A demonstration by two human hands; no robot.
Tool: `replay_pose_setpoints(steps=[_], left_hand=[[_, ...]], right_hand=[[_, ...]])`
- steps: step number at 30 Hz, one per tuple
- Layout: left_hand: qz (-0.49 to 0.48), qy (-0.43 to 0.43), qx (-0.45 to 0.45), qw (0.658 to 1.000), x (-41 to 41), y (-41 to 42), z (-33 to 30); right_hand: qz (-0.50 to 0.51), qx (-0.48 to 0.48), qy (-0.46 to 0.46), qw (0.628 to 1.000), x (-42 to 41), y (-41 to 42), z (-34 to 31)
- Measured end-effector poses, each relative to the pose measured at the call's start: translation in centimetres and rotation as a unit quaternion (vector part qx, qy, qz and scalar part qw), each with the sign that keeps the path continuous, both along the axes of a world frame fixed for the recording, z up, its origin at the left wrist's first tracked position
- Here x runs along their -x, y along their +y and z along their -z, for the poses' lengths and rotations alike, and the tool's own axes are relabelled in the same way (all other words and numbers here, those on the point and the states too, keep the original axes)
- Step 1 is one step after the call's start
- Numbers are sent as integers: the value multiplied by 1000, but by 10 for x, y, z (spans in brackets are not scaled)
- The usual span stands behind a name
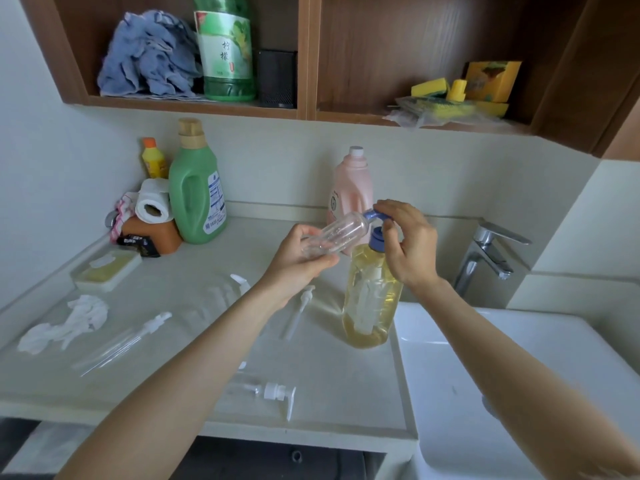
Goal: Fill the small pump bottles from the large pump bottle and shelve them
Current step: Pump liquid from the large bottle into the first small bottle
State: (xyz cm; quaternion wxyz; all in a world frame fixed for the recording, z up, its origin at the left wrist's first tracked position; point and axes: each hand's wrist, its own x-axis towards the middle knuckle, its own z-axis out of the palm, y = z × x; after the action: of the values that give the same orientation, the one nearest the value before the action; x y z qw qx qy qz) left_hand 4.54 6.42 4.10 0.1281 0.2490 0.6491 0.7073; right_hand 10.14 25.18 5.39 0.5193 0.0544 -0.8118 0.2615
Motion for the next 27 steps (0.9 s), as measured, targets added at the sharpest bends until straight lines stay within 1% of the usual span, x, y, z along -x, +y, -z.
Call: replay_pose_setpoints(steps=[3, 5, 7, 11, 14, 17, 19, 23, 27], left_hand=[[15, -8, -9, 1000, 1, -1, 5], [20, -25, -19, 999, 1, 0, 7], [17, -40, -22, 999, 1, 0, 8], [24, -75, -21, 997, 1, 0, 9], [24, -85, -25, 996, 0, 0, 6], [21, -74, -5, 997, 0, 0, 2], [22, -70, 2, 997, 1, 0, 0], [15, -89, -33, 995, 2, 1, -1], [31, -90, -31, 995, 9, 0, 5]], right_hand=[[3, 57, 48, 997, 2, -12, 14], [16, 77, 72, 994, 5, -19, 19], [38, 70, 72, 994, 7, -22, 21], [69, 57, 29, 996, 6, -23, 17], [60, 7, 10, 998, -1, -19, 7], [49, -53, 2, 997, -4, -5, -9], [50, -72, 0, 996, -5, 1, -15], [55, -59, -6, 997, -8, -1, 0], [60, 2, 15, 998, -3, -9, 9]])
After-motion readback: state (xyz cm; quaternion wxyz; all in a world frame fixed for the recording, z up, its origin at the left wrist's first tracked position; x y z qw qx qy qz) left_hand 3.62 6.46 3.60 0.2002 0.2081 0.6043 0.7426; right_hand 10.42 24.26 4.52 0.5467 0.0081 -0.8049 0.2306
